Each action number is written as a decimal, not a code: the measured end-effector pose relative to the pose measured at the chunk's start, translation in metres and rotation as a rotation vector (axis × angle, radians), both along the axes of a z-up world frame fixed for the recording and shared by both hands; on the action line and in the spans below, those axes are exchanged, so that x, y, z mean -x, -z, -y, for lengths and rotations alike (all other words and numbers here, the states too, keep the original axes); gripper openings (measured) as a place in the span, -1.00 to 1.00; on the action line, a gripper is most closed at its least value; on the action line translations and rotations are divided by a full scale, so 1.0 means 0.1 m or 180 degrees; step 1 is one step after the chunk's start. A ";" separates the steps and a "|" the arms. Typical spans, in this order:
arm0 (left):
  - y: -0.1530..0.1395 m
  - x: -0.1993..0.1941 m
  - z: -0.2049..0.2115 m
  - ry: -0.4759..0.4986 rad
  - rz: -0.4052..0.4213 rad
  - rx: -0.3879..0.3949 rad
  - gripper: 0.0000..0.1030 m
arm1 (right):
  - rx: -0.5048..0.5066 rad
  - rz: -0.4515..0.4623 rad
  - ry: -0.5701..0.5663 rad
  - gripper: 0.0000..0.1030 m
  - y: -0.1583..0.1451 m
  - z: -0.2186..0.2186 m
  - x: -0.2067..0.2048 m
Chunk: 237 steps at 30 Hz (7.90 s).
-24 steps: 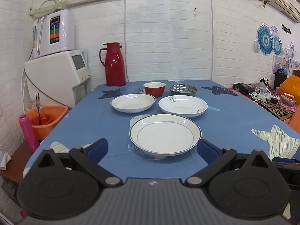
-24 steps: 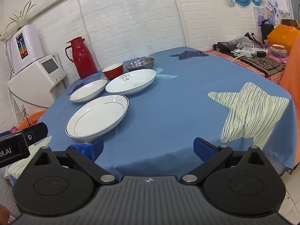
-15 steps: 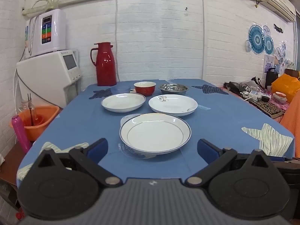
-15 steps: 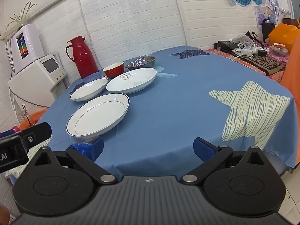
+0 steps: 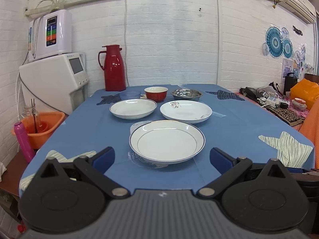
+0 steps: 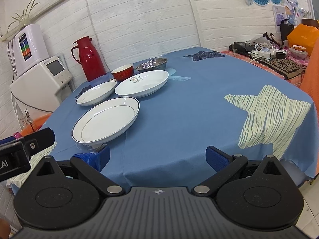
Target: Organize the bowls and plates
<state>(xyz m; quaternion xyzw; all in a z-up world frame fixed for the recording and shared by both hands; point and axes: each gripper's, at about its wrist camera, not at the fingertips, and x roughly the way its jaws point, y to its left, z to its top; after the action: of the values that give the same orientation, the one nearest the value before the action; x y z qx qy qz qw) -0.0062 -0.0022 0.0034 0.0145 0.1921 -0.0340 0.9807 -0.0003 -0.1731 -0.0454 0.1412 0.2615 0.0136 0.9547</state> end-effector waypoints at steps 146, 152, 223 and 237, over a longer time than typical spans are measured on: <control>0.47 -2.30 -2.08 -0.0276 -0.1317 0.0463 0.27 | 0.0127 -0.0748 -0.1848 -0.10 -0.03 -1.64 -2.20; 0.09 -2.44 -2.14 -0.0265 -0.0998 0.0363 0.28 | 0.0430 -0.0445 -0.1689 -0.09 -0.39 -1.42 -2.50; -0.03 -3.86 -2.06 -0.0296 -0.1737 0.0864 -0.81 | 0.0141 -0.1076 -0.1493 0.19 -0.35 -1.85 -3.74; 0.03 -2.66 -2.10 -0.0498 -0.1608 0.0691 -0.79 | 0.0032 -0.1146 -0.1720 0.27 -0.26 -1.99 -2.77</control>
<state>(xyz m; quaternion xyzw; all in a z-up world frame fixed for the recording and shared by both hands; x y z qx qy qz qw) 0.2601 0.2078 0.0007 -0.1143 0.4261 0.0188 0.8972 0.2771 0.0260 -0.0198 0.0620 0.4543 0.2401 0.8557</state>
